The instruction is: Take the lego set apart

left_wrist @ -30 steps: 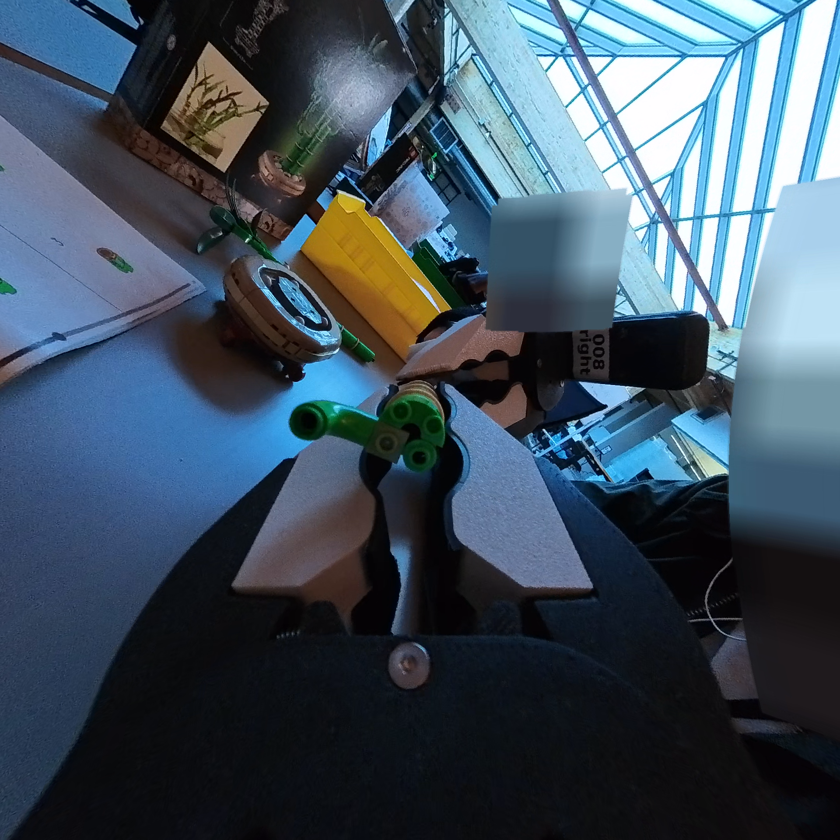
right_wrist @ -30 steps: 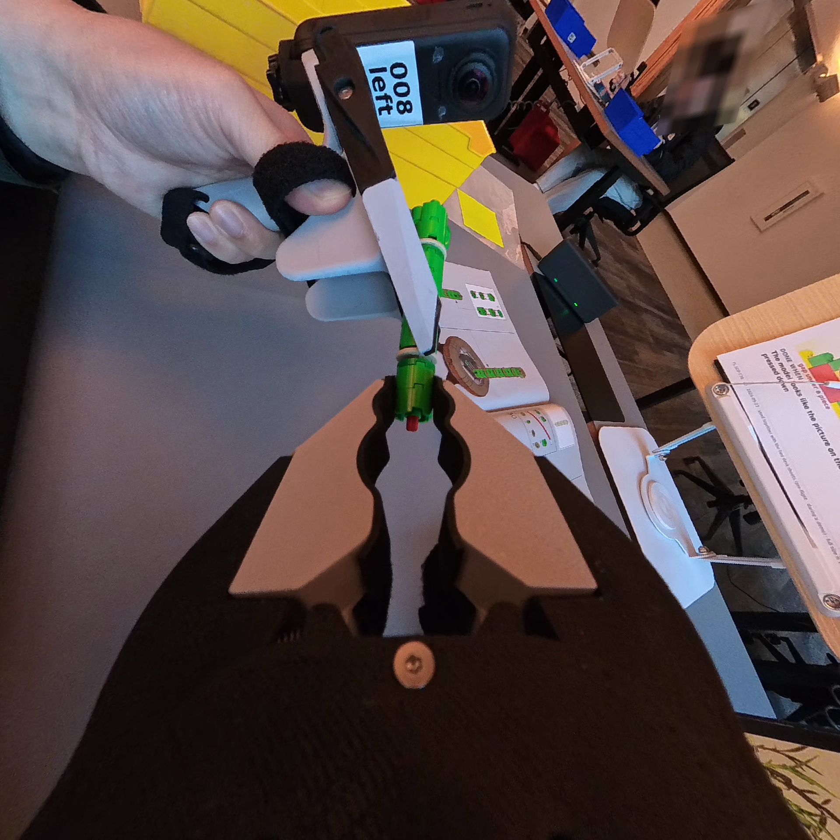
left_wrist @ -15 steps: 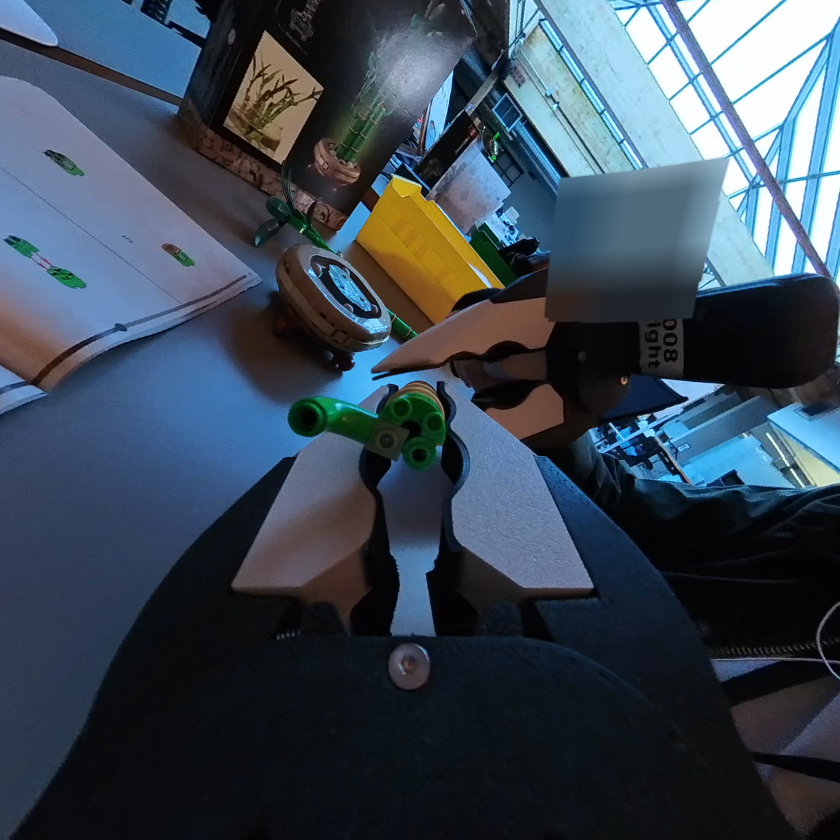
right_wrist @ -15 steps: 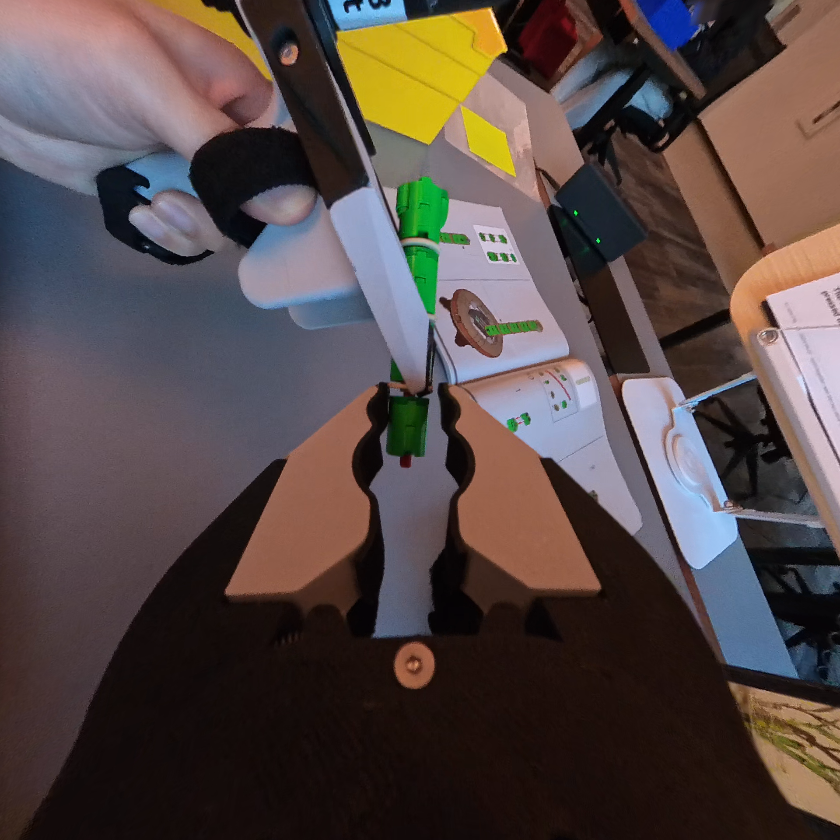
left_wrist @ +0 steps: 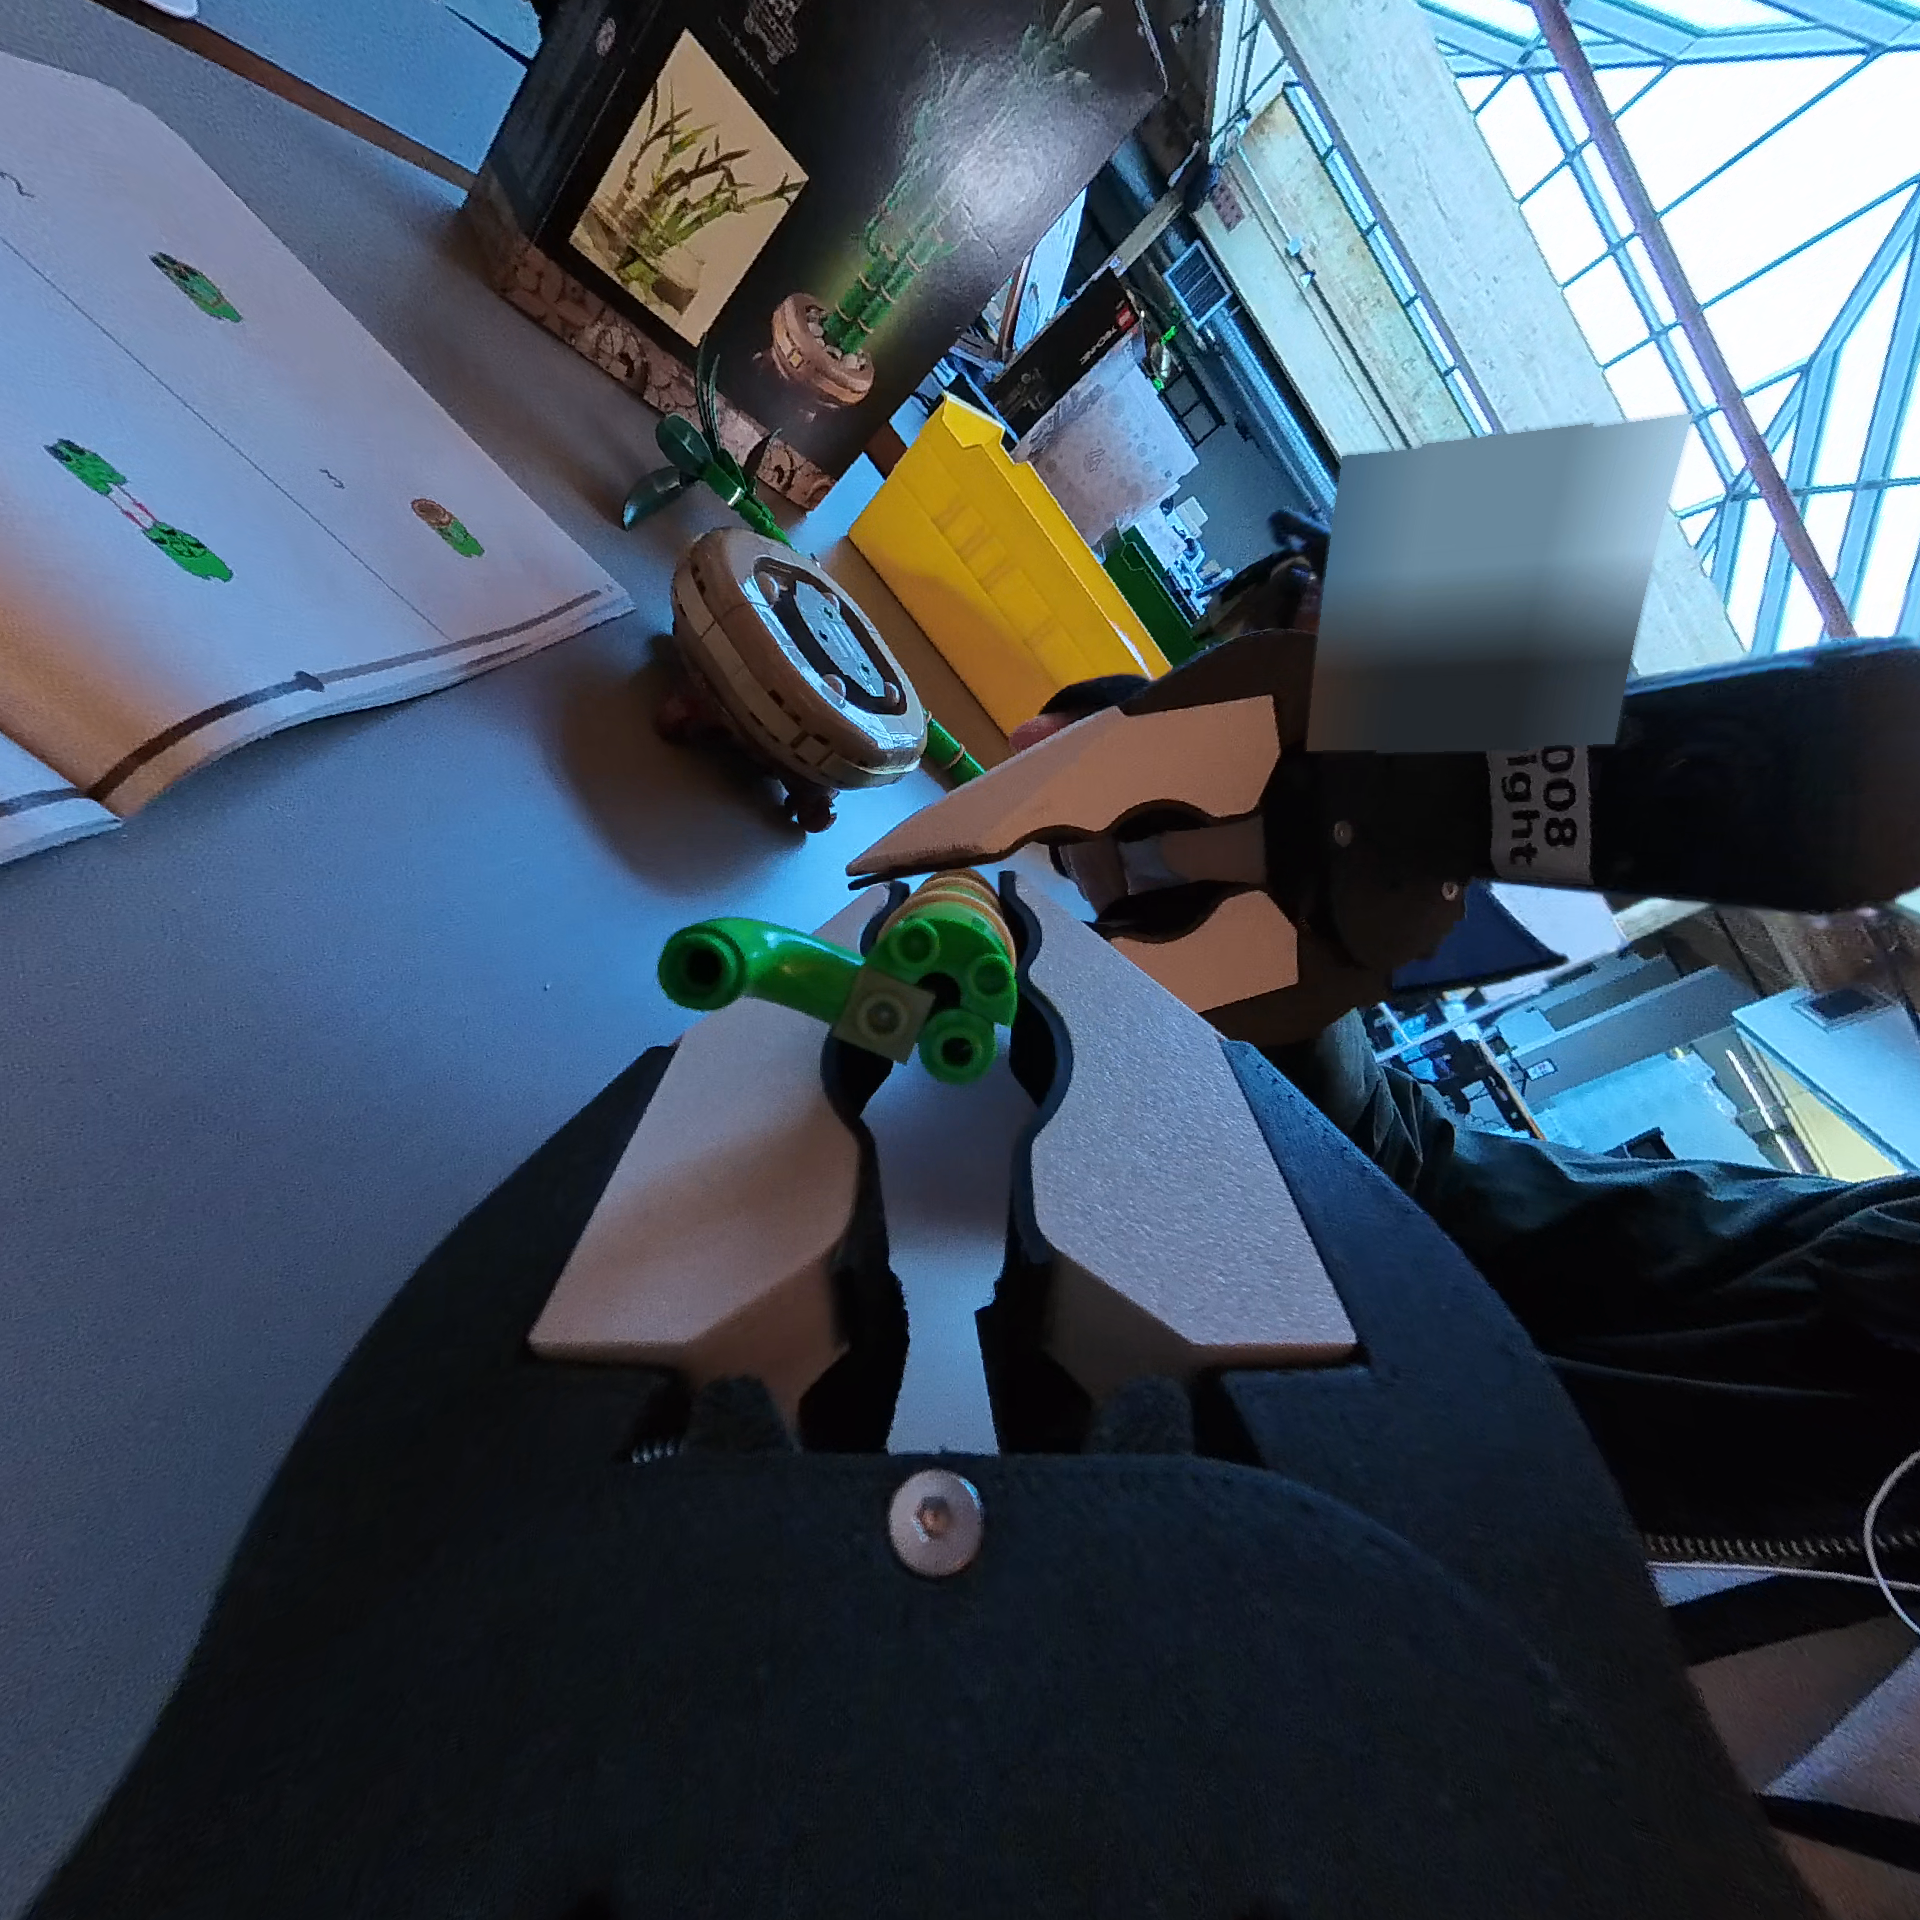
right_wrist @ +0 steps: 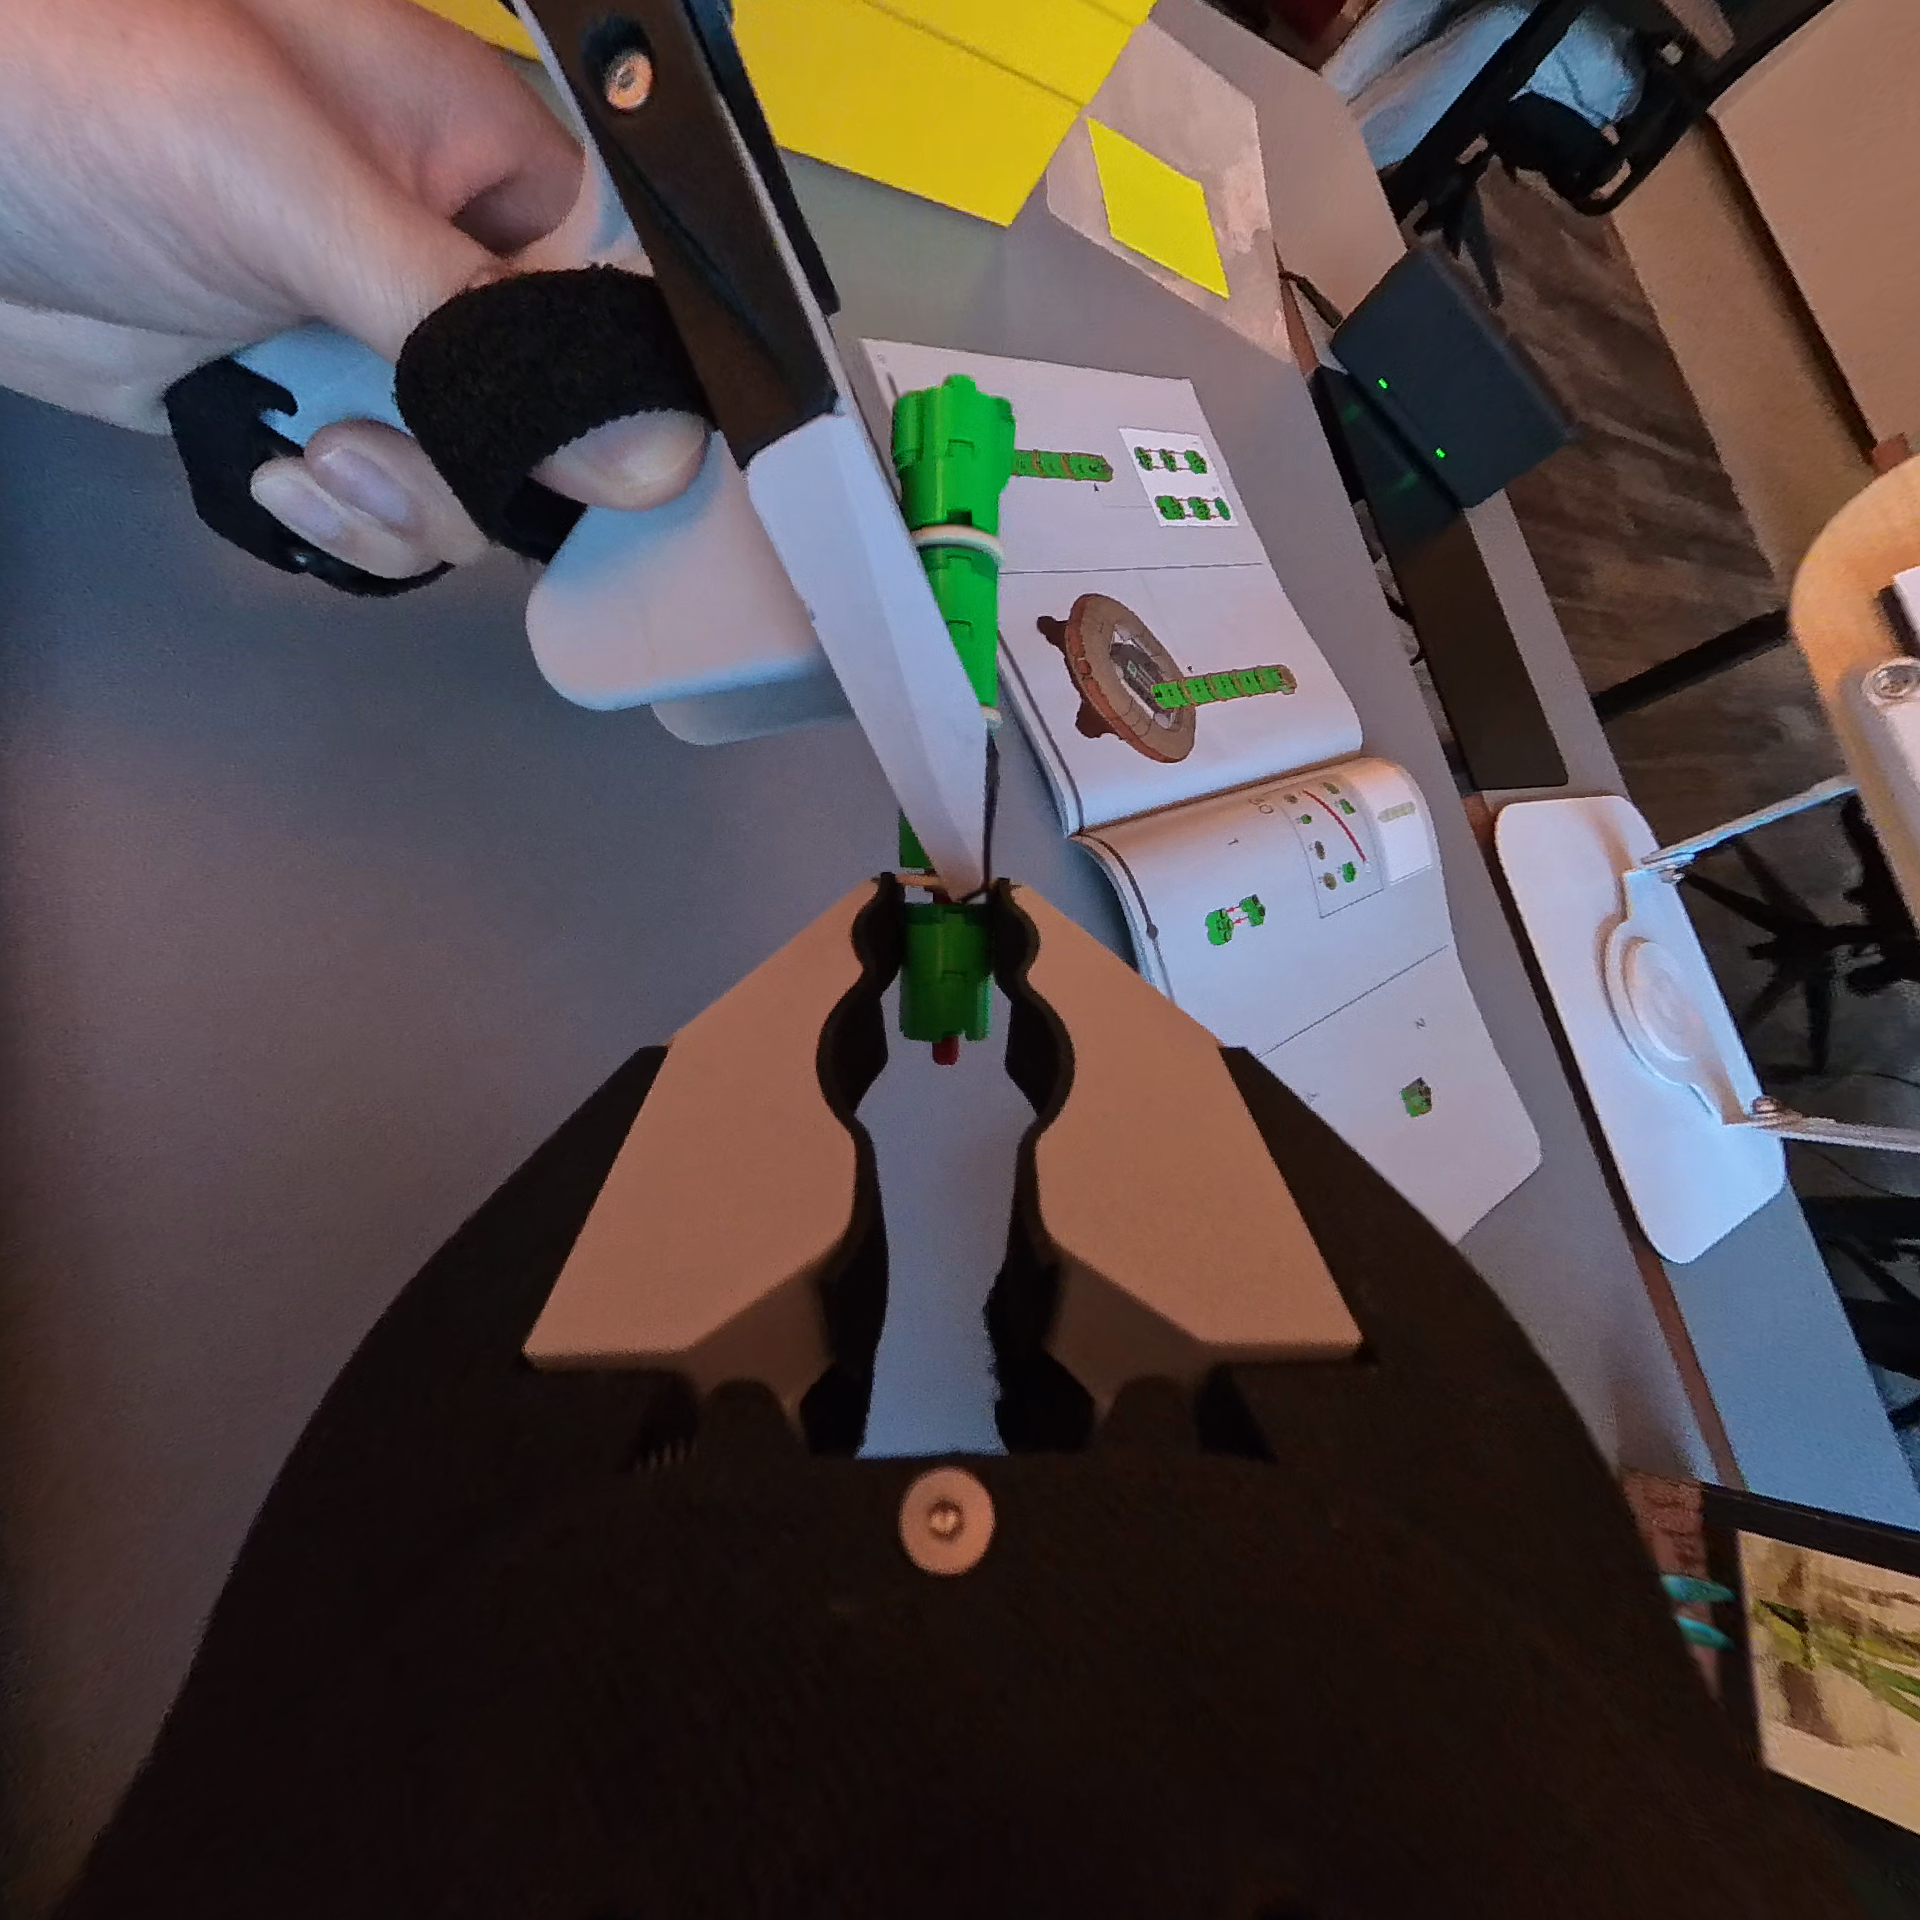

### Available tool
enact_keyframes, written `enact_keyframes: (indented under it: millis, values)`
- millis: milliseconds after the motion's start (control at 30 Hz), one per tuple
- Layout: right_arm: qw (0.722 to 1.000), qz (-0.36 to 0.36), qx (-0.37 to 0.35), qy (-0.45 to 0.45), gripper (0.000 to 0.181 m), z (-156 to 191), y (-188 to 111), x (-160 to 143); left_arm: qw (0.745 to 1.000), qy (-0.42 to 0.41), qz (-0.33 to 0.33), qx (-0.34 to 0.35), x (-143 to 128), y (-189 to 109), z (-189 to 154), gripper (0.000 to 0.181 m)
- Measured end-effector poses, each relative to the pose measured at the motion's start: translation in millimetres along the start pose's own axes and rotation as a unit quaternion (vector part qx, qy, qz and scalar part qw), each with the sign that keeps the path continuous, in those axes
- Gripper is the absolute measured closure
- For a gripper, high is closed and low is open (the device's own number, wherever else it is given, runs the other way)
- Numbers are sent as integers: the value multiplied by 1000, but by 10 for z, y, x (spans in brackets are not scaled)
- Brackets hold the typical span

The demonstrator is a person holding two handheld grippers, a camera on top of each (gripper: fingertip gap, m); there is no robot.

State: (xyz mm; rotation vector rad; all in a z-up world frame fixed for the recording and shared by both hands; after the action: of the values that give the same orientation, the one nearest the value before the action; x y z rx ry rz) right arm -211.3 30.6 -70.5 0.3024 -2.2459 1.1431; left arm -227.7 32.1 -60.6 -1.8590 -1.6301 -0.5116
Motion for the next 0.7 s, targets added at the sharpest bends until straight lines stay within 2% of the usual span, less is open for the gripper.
enact_keyframes:
  millis: [100, 200, 267, 333, 400, 533, 700]
  values:
    - [1000, 19, 8, 3, 166, 15, 46, -59, 1000, 11, 6, 16, -13, 10, 7, 166]
    - [996, 78, -17, -41, 172, 10, 151, -225, 1000, 10, 1, 5, 6, -4, -37, 166]
    - [997, 44, -34, -60, 173, 8, 126, -135, 1000, 6, -9, -5, 31, -39, -60, 166]
    - [999, 19, -23, -33, 172, -7, 90, -61, 1000, 2, -12, -9, 45, -63, -59, 166]
    - [1000, -6, -10, 2, 158, -18, 70, 9, 1000, 8, -4, 7, 20, -44, -23, 166]
    - [1000, 13, -1, 4, 165, 22, 111, -38, 1000, 11, 7, 20, -18, 9, 4, 166]
    - [1000, 11, -15, -3, 167, -4, 61, -16, 1000, -3, -10, -16, 6, 3, -42, 165]
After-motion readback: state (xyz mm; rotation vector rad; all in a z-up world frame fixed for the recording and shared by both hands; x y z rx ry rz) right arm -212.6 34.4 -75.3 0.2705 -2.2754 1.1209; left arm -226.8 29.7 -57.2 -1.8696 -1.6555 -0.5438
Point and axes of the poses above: each gripper's, where its closed fingertips meet, y out along the fingers, x out of its top, z = x × y across the jaws, the point moved 2 cm from there along -y, back along the fingers, and after that the axes turned 8 degrees about z, right-handed, at the moved point
